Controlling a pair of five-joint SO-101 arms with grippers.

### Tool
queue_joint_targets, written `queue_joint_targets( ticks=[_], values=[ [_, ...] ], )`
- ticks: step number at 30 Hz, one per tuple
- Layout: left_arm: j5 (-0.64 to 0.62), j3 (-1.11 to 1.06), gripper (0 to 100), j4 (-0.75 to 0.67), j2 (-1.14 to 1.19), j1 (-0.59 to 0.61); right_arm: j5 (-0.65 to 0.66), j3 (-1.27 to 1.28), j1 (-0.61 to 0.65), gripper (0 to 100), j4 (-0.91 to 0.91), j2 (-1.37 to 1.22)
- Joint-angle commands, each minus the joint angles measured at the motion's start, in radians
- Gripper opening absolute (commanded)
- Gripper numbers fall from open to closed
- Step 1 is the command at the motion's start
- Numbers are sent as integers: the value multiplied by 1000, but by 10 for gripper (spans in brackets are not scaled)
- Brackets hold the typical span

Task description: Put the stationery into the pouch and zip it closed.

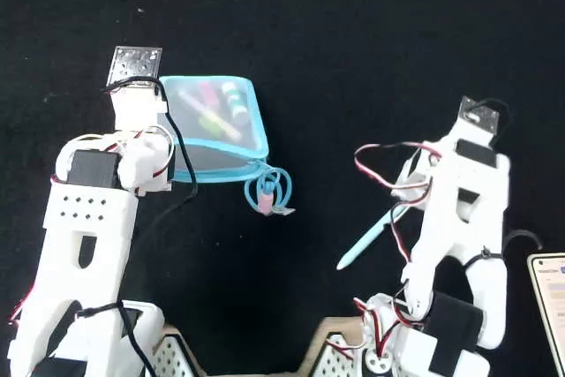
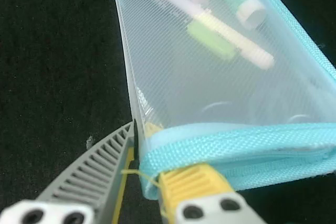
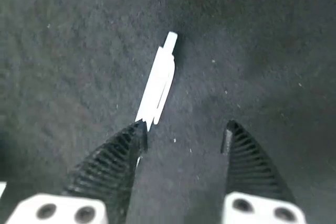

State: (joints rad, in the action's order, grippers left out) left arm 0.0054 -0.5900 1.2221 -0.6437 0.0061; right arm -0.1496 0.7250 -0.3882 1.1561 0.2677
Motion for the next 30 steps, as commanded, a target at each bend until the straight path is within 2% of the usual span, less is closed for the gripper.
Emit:
queue_joint_targets(
  ticks=[1,12,16,22,26,30],
  values=[
    [2,-8,30,-2,3,-13,-28,58,-15,223,-133,-7],
    [2,-8,30,2,3,-13,-28,147,92,212,-235,-8],
    [2,-8,30,2,3,-13,-29,140,92,110,-235,-50],
    [2,-8,30,2,3,-13,-21,68,84,8,-292,-188],
    [2,-8,30,2,3,-13,-18,-36,120,10,-245,-194],
    [2,-8,30,2,3,-10,120,-170,230,11,-117,-177]
  ],
)
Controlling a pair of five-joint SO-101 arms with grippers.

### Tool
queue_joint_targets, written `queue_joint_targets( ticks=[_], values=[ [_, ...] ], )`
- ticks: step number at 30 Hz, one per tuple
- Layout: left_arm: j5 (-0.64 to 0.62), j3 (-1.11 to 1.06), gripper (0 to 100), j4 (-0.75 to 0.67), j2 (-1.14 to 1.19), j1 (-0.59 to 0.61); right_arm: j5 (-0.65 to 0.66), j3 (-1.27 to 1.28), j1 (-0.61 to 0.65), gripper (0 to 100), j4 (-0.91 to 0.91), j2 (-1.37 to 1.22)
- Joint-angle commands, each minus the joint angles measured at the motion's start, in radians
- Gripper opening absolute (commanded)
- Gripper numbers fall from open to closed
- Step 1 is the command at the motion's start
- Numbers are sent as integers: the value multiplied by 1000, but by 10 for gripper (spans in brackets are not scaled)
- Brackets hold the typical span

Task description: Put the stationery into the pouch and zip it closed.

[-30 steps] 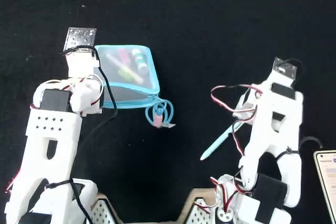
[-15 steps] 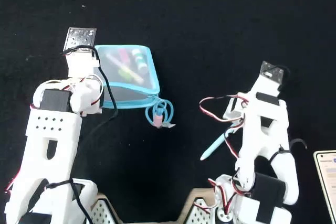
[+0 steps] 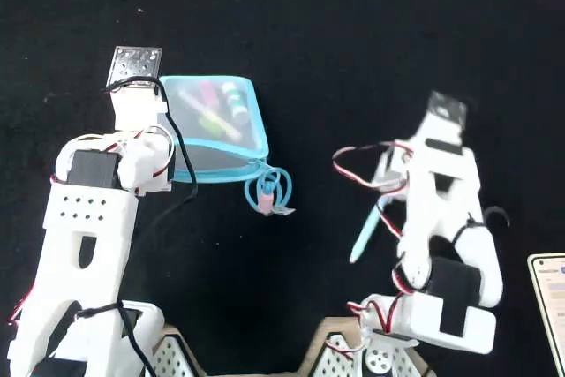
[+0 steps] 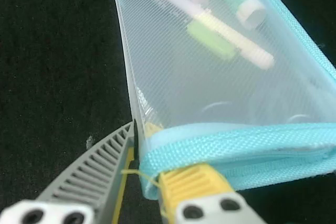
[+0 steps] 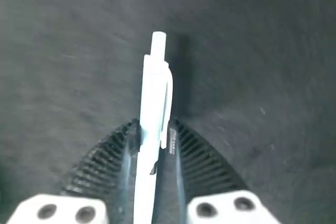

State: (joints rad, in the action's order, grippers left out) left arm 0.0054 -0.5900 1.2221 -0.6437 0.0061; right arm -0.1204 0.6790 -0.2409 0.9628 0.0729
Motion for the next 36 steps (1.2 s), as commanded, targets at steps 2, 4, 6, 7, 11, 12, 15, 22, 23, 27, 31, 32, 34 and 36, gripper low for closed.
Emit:
queue_joint_targets(
  ticks=[2,4,6,7,11,12,15,22,23,27,31,32,34,36],
  values=[
    [2,-8,30,2,3,-10,172,-182,130,11,118,13],
    [2,-8,30,2,3,-10,264,-213,143,11,121,10],
    [2,-8,30,2,3,-12,374,-220,146,11,107,10],
    [2,-8,30,2,3,-12,434,-216,147,11,103,10],
    [2,-8,30,2,3,-12,601,-183,155,37,101,10],
    [2,-8,30,2,3,-12,615,-171,158,71,104,10],
    [2,-8,30,2,3,-12,621,-128,164,194,101,10],
    [2,-8,30,2,3,-12,473,-248,233,240,172,10],
    [2,-8,30,2,3,-10,453,-269,245,240,180,8],
    [2,-8,30,2,3,-12,448,-320,276,240,186,-44],
    [2,-8,30,-3,3,-12,450,-371,273,240,178,-188],
    [2,-8,30,-5,3,-12,448,-389,273,240,178,-226],
    [2,-8,30,-5,3,-12,443,-432,275,240,186,-295],
    [2,-8,30,-5,3,-12,442,-476,278,240,207,-335]
  ],
)
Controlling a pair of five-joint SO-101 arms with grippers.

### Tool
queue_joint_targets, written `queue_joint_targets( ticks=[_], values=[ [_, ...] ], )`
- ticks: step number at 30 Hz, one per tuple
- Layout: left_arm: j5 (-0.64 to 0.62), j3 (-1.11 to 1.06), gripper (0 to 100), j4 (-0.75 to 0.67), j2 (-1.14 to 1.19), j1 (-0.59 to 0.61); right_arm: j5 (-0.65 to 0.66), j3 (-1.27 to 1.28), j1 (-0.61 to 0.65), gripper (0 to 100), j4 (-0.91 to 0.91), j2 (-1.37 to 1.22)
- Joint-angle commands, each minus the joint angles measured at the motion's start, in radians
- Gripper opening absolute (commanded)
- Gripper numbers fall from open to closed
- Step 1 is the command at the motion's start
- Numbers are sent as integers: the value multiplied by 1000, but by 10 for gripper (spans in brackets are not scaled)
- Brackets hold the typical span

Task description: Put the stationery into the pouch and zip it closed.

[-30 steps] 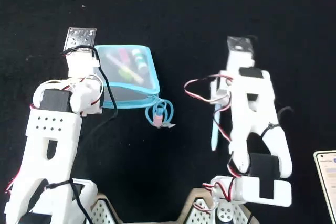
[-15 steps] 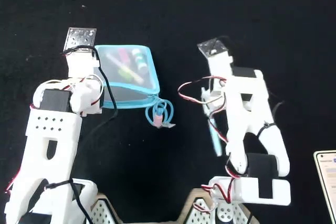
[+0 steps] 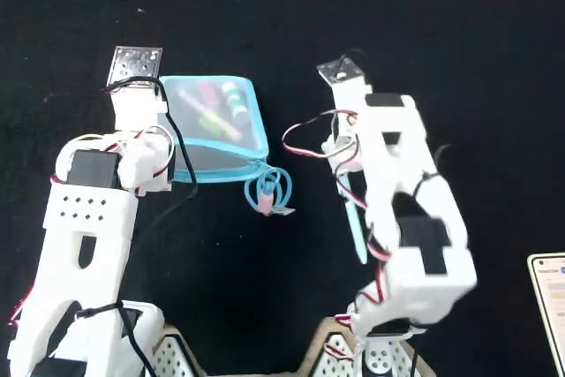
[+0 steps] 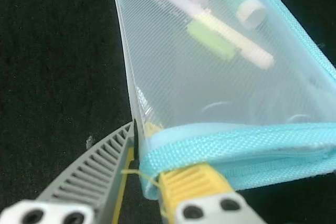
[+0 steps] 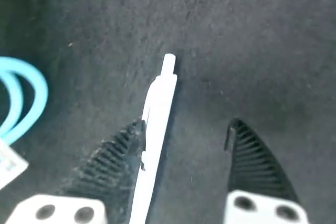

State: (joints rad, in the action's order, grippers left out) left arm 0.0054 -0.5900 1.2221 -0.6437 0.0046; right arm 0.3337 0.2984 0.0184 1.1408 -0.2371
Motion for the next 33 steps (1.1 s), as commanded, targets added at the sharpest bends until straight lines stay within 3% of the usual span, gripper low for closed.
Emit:
queue_joint_targets(
  ticks=[1,8,14,16,19,21,33],
  values=[
    [3,-8,30,-5,3,-10,-12,-116,18,240,44,-35],
    [3,-8,30,-5,3,-10,-14,-148,46,240,75,-47],
    [3,-8,30,-5,3,-10,-66,-102,69,236,-6,-84],
    [3,-8,30,-5,3,-10,-66,-88,66,180,-25,-85],
    [3,-8,30,-5,3,-10,-68,-93,64,5,-20,-82],
    [3,-8,30,-5,3,-10,-69,-87,64,29,-2,-62],
    [3,-8,30,-5,3,-10,-104,-84,46,11,213,381]
  ],
)
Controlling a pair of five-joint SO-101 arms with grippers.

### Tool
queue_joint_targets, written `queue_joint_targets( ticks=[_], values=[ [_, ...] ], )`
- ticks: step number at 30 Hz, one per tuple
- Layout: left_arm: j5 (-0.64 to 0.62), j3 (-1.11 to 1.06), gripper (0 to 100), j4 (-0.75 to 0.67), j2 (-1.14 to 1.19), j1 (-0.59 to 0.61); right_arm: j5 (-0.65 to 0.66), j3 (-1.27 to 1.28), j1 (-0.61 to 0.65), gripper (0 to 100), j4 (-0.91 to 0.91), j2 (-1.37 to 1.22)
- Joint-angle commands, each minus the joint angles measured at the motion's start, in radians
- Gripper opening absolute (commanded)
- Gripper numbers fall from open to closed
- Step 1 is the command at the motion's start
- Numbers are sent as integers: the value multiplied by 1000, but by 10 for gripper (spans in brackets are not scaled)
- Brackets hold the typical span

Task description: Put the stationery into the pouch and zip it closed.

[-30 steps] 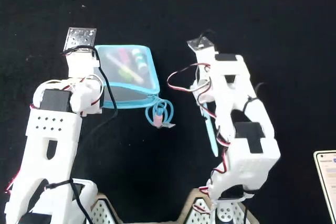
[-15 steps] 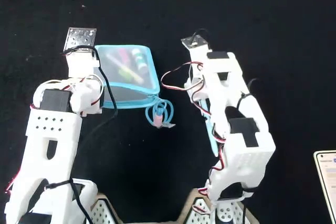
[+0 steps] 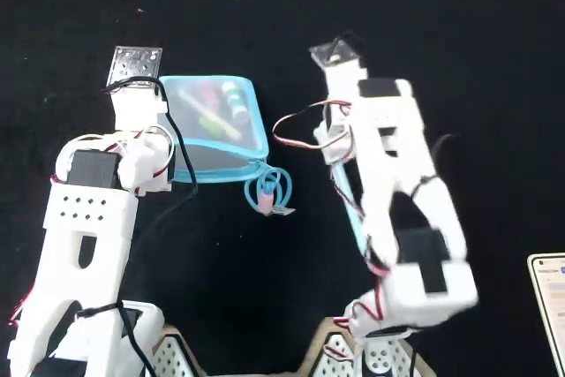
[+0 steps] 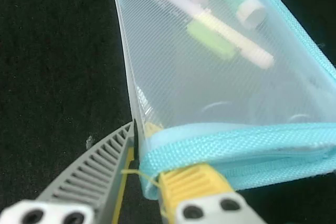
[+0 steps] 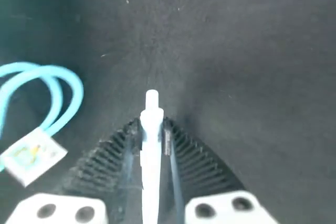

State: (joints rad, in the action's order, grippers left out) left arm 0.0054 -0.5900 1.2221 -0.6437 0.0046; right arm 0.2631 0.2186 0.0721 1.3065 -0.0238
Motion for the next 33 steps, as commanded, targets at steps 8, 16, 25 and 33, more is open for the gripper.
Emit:
queue_joint_targets(
  ticks=[8,16,25,33],
  values=[
    [3,-8,30,-5,3,-10,-137,-4,2,11,133,515],
    [3,-8,30,-5,3,-10,-183,101,187,11,57,843],
    [3,-8,30,3,3,-10,-183,246,519,11,-164,1175],
    [6,-8,30,3,3,-7,-183,516,700,11,-522,1457]
  ],
)
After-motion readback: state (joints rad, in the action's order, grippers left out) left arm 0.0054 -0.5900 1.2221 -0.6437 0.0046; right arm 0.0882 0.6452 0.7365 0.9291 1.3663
